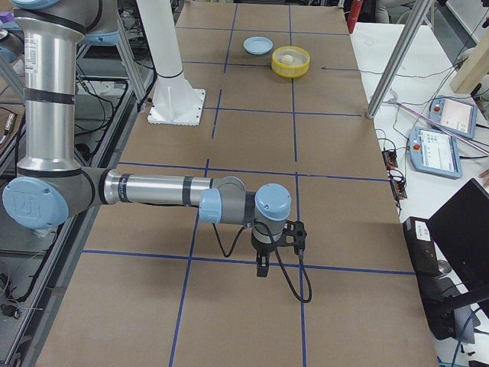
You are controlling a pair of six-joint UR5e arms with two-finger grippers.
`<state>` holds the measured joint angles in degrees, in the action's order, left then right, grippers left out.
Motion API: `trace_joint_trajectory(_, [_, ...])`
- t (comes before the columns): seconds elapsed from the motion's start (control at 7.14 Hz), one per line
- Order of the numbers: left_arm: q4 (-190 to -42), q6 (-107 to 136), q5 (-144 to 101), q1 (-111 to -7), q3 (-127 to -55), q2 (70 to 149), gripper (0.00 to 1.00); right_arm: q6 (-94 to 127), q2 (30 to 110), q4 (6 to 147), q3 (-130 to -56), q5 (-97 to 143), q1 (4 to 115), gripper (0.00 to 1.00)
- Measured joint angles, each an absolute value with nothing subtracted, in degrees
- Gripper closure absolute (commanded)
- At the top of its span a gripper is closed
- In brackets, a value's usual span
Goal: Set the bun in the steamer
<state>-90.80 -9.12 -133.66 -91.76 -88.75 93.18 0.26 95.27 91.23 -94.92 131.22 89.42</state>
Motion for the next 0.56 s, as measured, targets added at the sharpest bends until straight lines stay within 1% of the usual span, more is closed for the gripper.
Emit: trace_joint_trajectory(0.56, [-90.69,-7.20,-133.71,-91.78,-89.44,91.49,0.00,0.26,95.27,91.23,-94.92,131.22,89.44,0.00])
